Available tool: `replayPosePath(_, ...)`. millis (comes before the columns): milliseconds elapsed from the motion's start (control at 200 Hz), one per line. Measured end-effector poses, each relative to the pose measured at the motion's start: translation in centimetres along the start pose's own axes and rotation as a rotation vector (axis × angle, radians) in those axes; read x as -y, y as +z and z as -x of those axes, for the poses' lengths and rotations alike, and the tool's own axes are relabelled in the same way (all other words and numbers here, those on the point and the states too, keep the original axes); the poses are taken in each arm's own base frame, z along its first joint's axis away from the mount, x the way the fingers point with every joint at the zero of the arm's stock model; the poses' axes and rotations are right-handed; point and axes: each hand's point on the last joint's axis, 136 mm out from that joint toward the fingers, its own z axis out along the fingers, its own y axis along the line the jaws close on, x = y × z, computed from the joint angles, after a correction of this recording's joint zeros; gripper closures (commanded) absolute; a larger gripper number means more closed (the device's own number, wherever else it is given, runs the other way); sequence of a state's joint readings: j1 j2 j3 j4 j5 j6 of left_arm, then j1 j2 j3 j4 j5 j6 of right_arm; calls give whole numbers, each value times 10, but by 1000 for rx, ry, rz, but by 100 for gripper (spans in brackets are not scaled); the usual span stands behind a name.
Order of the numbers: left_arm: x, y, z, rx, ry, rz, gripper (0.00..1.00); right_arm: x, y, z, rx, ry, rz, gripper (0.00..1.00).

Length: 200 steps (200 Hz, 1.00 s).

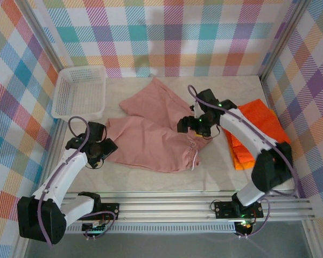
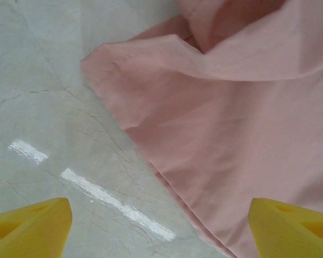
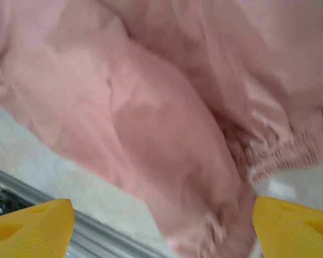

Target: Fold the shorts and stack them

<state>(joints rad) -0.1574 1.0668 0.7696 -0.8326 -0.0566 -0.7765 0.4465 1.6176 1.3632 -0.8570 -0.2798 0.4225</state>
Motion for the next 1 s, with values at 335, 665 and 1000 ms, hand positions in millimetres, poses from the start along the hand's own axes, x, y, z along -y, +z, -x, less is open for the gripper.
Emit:
replayPosePath(335,-39,29,12,-32,-200,62,40,53,67,57,-42,221,-4,16)
replayPosePath(665,-42,59,13,-65,-230,83,49,53,72,64,-26,234,29,16)
replayPosePath(1000,-39,79,22,-59,-242,86,56,53,74,61,-33,235,39,17)
